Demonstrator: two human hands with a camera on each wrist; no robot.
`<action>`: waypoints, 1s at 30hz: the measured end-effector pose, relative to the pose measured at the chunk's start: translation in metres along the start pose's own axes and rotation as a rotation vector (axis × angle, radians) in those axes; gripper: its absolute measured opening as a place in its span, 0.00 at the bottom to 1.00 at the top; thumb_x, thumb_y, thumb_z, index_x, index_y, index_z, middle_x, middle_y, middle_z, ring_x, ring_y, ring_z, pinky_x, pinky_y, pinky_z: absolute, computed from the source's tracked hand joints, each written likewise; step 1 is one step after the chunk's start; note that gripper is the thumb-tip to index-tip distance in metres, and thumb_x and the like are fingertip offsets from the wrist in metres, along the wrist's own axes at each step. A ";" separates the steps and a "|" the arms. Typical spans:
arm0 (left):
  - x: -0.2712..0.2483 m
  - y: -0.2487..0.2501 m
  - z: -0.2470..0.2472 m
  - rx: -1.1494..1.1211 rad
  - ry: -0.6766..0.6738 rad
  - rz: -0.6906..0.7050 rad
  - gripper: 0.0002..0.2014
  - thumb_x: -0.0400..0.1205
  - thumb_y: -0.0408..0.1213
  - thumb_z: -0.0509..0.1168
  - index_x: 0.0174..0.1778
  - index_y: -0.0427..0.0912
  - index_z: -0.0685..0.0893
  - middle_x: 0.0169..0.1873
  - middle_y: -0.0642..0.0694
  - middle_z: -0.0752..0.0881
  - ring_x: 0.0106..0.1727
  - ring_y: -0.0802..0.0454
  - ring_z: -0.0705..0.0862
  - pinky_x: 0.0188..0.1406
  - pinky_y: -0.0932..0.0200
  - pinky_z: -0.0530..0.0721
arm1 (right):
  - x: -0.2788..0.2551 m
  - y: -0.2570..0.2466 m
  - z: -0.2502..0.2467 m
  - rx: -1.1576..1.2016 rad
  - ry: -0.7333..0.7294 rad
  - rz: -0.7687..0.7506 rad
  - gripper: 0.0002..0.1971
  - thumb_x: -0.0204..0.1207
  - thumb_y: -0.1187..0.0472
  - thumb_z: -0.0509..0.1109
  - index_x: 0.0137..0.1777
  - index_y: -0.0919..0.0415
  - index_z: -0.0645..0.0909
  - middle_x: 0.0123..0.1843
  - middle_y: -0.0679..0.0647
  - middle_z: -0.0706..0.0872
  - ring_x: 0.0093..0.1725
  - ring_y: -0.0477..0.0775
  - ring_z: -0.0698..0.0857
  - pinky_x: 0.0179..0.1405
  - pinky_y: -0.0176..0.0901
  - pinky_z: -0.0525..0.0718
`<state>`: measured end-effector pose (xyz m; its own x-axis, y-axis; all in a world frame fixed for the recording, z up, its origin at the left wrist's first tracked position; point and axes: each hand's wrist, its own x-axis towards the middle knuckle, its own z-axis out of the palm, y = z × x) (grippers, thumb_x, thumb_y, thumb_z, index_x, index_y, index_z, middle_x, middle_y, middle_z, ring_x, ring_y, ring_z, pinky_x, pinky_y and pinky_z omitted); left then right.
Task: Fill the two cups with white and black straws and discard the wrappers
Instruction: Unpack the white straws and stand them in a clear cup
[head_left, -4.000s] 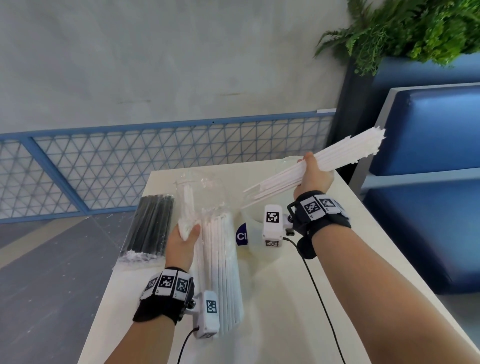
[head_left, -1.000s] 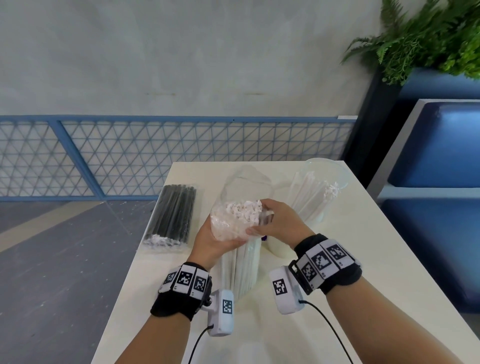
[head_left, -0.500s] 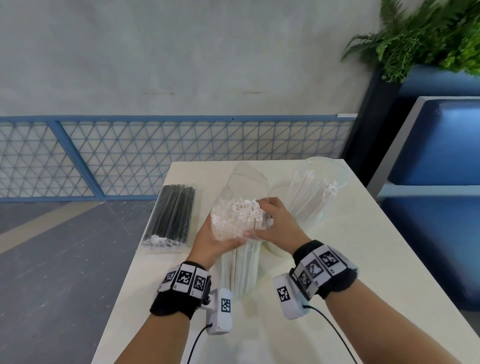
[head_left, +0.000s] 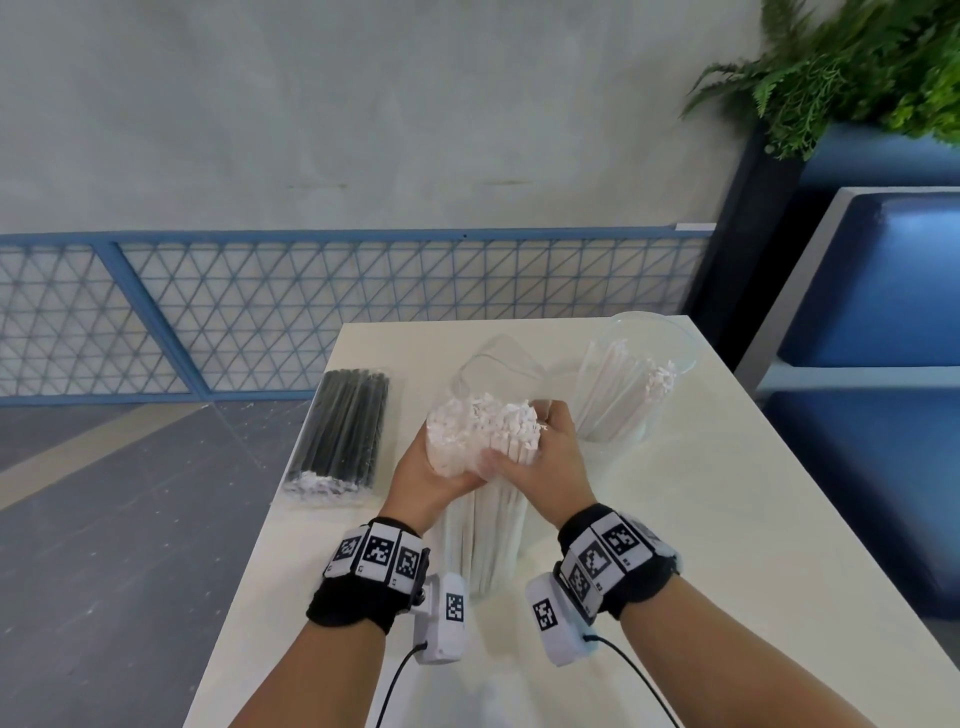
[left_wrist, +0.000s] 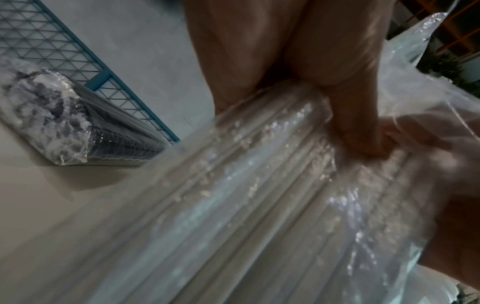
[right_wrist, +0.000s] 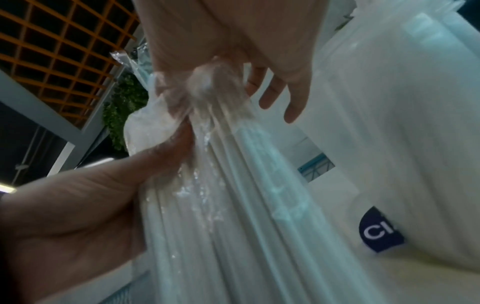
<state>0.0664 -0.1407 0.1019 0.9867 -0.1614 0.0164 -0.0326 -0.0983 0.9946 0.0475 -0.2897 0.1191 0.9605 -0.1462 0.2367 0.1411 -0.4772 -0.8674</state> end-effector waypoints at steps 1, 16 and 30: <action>0.001 -0.001 0.001 0.001 0.006 -0.007 0.32 0.64 0.31 0.80 0.59 0.56 0.75 0.54 0.58 0.84 0.58 0.60 0.82 0.54 0.64 0.82 | 0.000 -0.002 0.001 0.052 0.036 0.013 0.10 0.60 0.52 0.76 0.41 0.47 0.81 0.57 0.49 0.68 0.62 0.59 0.76 0.66 0.55 0.79; 0.006 -0.001 0.011 0.022 0.023 -0.074 0.34 0.63 0.35 0.81 0.62 0.54 0.76 0.59 0.52 0.84 0.64 0.52 0.80 0.67 0.50 0.78 | 0.029 -0.031 -0.023 0.029 0.303 -0.136 0.19 0.63 0.52 0.79 0.36 0.71 0.83 0.55 0.49 0.66 0.51 0.44 0.70 0.53 0.21 0.69; 0.002 0.000 0.014 0.028 0.034 -0.050 0.36 0.62 0.33 0.82 0.65 0.50 0.76 0.59 0.51 0.85 0.63 0.52 0.81 0.67 0.46 0.79 | 0.003 -0.028 -0.009 0.259 0.200 0.025 0.15 0.70 0.59 0.76 0.55 0.51 0.77 0.45 0.40 0.83 0.47 0.40 0.83 0.48 0.28 0.82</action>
<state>0.0661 -0.1548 0.1008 0.9921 -0.1222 -0.0290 0.0125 -0.1331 0.9910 0.0442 -0.2843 0.1484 0.9019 -0.3345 0.2733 0.1994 -0.2389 -0.9504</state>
